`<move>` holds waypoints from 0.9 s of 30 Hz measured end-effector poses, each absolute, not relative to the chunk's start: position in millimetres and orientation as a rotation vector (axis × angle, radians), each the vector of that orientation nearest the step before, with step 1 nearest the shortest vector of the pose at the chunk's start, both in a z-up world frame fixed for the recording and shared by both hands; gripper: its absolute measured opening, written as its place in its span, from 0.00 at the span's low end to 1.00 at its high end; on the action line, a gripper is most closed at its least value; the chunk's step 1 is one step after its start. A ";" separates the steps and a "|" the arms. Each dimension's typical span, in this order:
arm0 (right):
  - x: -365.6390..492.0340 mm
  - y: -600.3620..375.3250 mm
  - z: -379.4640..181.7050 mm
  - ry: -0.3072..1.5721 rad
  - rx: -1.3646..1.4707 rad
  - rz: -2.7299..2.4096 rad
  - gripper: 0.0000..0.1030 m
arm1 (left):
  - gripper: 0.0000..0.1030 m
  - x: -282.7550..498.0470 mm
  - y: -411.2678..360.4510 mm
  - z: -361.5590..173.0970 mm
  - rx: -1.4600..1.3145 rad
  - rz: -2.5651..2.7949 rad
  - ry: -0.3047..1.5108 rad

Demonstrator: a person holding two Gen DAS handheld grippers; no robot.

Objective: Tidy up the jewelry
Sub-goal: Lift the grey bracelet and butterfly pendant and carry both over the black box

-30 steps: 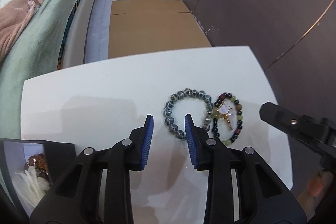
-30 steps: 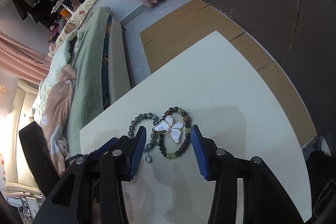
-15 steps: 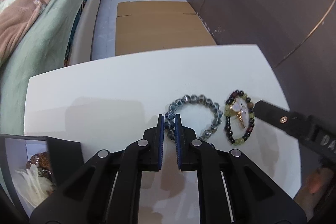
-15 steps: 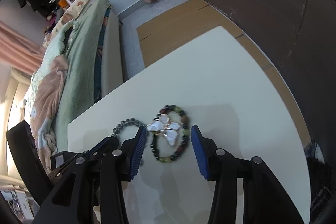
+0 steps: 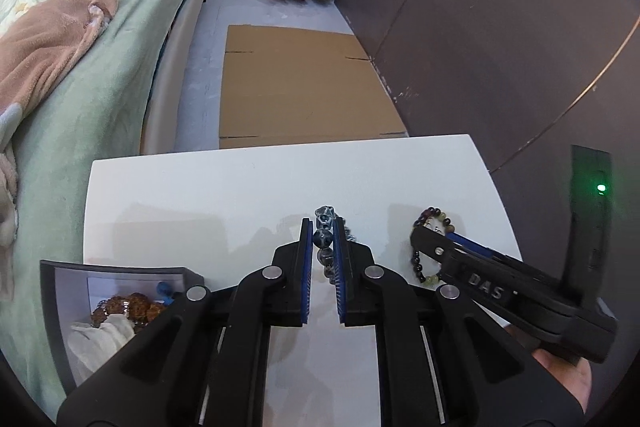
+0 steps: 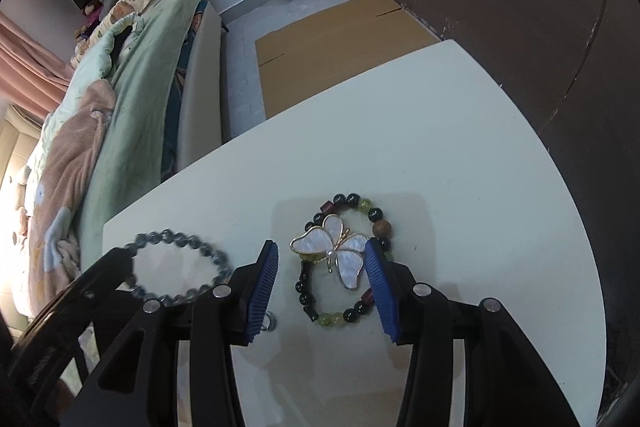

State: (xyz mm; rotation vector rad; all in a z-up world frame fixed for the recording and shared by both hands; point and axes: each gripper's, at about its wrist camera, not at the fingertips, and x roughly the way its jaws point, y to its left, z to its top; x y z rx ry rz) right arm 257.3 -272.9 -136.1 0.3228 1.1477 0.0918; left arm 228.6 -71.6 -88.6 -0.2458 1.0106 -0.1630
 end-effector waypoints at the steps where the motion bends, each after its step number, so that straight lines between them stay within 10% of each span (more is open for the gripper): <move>1: 257.6 -271.6 -136.5 1.145 0.321 0.088 0.47 | 0.10 227.2 -70.3 -87.1 -0.248 -0.163 1.007; 27: 235.3 -261.5 -112.4 1.092 0.394 0.139 0.36 | 0.10 191.6 -29.1 -46.2 -0.316 -0.136 0.916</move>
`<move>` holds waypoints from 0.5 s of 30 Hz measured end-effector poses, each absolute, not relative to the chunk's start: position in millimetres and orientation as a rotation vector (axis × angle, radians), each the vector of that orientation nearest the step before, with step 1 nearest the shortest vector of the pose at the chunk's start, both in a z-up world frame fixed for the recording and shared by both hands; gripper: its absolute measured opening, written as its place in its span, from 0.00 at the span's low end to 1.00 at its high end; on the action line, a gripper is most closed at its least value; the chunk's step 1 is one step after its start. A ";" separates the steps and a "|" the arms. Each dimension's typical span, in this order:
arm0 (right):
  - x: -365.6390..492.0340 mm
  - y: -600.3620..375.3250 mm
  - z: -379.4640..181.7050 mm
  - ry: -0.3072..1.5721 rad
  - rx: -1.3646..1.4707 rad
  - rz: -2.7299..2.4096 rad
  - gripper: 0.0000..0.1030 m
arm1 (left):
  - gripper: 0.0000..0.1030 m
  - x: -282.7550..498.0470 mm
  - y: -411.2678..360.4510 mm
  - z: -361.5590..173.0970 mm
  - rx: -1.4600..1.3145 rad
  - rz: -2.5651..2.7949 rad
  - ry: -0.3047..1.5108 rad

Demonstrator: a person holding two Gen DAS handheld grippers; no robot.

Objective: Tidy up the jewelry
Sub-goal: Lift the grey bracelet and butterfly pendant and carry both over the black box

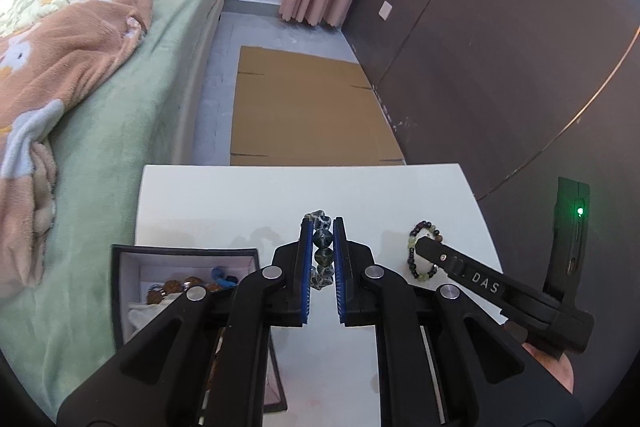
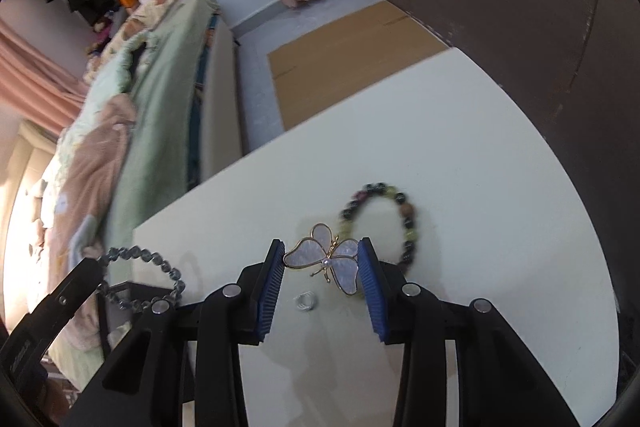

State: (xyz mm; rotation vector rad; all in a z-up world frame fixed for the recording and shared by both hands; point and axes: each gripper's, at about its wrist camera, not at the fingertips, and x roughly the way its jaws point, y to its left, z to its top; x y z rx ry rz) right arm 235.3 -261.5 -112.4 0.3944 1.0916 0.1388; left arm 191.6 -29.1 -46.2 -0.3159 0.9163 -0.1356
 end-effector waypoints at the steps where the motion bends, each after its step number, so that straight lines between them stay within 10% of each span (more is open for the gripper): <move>1: 231.3 -257.9 -107.9 1.079 0.396 0.158 0.36 | 0.10 187.8 -26.8 -42.4 -0.318 -0.135 0.908; 15: 182.3 -219.7 -65.6 0.948 0.384 0.332 0.36 | 0.10 134.8 14.5 -13.7 -0.329 -0.089 0.841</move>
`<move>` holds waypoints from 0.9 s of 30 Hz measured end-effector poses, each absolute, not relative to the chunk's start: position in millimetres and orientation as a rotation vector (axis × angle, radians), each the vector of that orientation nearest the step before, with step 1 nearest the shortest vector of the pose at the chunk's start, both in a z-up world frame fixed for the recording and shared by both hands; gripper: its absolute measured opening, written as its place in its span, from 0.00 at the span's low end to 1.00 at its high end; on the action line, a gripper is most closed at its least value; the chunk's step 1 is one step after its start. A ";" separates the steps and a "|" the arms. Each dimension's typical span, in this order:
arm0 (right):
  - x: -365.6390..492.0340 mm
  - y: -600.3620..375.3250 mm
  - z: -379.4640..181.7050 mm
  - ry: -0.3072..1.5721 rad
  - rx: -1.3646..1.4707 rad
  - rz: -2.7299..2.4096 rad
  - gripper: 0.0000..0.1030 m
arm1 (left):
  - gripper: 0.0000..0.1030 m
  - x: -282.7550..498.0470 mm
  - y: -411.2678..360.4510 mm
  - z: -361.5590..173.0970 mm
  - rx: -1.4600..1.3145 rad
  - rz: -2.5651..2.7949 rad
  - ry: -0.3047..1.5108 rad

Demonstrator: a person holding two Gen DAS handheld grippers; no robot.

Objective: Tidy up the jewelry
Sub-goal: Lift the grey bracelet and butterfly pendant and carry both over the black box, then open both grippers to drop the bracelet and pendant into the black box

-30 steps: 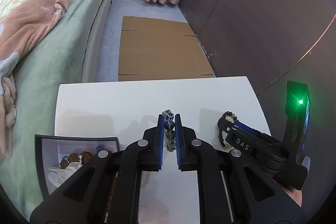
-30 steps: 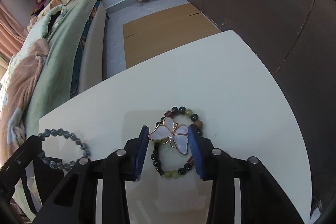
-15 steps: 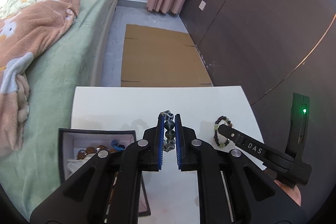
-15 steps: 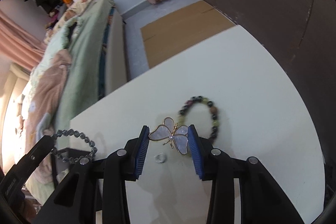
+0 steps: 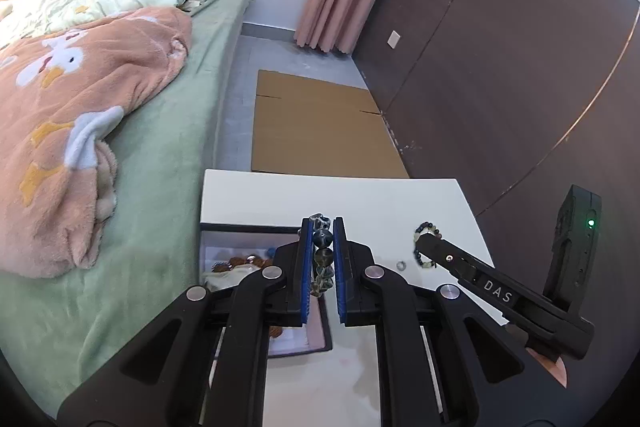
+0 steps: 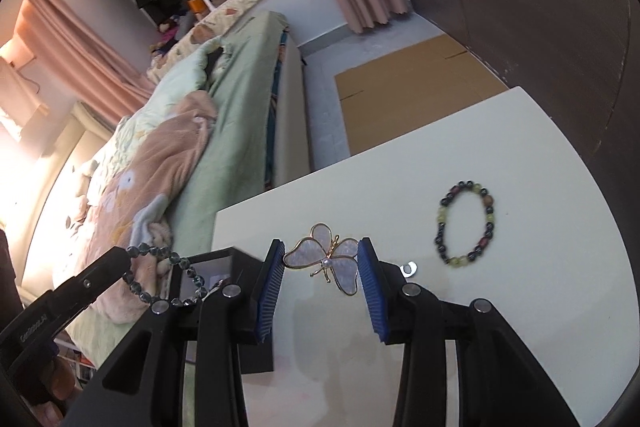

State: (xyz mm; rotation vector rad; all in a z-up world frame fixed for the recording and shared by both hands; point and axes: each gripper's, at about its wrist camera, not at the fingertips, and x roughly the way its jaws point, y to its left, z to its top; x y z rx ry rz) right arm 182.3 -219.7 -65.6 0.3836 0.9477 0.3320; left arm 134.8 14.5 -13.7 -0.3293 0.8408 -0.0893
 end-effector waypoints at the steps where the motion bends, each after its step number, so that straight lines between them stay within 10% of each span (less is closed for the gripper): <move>1: 179.9 -219.5 -64.9 0.946 0.380 0.336 0.36 | 0.10 133.2 15.9 -15.2 -0.330 -0.090 0.846; 4: 172.7 -215.2 -63.4 0.940 0.376 0.342 0.36 | 0.17 132.9 23.0 -25.2 -0.331 -0.057 0.887; 7: 167.9 -211.4 -62.9 0.938 0.376 0.353 0.36 | 0.66 127.6 36.8 -29.0 -0.343 0.015 0.884; 27: 150.2 -134.3 -63.7 0.949 0.359 0.539 0.37 | 0.84 114.2 94.7 -19.3 -0.410 0.105 0.833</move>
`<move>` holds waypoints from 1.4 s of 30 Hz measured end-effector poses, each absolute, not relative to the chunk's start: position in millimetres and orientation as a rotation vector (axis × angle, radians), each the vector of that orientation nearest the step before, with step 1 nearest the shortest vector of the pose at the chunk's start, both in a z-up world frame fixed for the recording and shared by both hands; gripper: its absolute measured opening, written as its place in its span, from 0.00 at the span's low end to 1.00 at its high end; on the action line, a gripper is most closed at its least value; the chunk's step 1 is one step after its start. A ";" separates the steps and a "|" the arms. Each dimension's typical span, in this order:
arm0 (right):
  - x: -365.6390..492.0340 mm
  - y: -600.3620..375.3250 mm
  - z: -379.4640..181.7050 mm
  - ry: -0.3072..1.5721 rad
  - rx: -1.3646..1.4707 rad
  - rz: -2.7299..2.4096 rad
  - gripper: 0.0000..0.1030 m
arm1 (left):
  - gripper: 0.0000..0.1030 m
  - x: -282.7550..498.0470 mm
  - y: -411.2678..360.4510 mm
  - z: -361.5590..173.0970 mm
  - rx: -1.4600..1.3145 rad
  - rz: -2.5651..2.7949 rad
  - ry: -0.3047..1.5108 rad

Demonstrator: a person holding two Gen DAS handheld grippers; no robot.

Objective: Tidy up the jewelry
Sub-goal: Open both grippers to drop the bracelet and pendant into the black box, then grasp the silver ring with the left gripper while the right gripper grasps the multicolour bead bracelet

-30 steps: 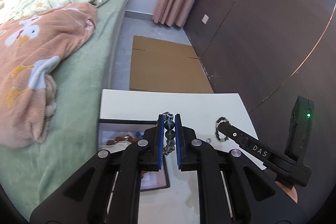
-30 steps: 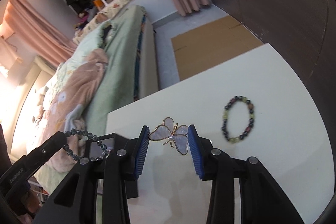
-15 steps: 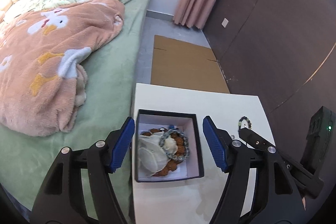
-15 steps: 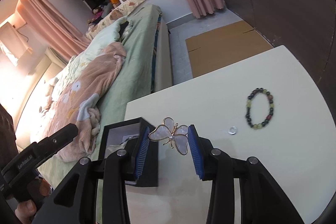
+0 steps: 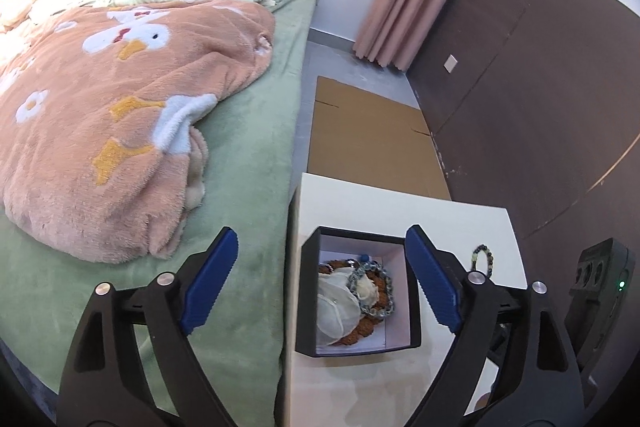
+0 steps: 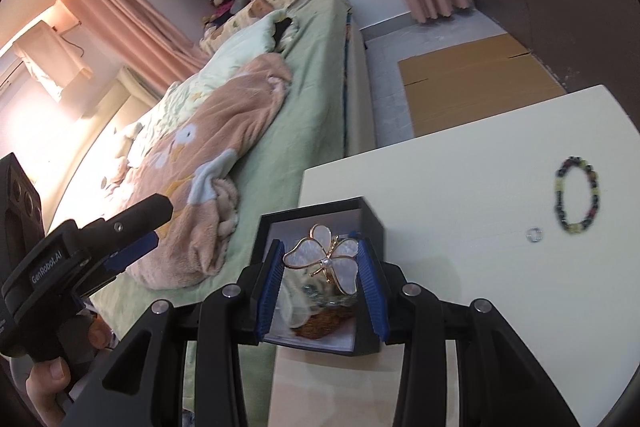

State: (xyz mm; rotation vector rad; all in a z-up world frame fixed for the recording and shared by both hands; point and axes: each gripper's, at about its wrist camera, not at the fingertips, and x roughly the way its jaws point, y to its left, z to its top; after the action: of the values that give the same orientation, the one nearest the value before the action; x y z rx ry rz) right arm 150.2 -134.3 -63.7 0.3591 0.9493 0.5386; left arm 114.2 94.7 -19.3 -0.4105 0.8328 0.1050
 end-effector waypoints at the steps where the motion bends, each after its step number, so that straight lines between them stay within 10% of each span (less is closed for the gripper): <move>1: 150.8 -131.4 -64.7 0.950 0.365 0.548 0.37 | 0.85 114.3 96.4 -19.0 -0.416 0.109 0.831; 3: 151.8 -125.8 -66.4 0.953 0.377 0.576 0.39 | 0.87 113.5 101.3 -18.7 -0.428 0.118 0.826; 6: 153.4 -120.5 -70.2 0.966 0.393 0.608 0.69 | 0.91 112.9 107.4 -19.5 -0.445 0.138 0.821; 42: 176.3 -314.9 -72.3 1.002 0.450 0.184 0.73 | 0.91 157.8 -53.2 -40.9 -0.238 -0.126 0.898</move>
State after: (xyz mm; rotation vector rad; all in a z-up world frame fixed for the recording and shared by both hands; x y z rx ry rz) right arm 176.3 -314.9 -72.3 0.4501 1.0023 0.1843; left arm 157.8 -53.2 -40.9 -0.2380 0.8983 -0.1256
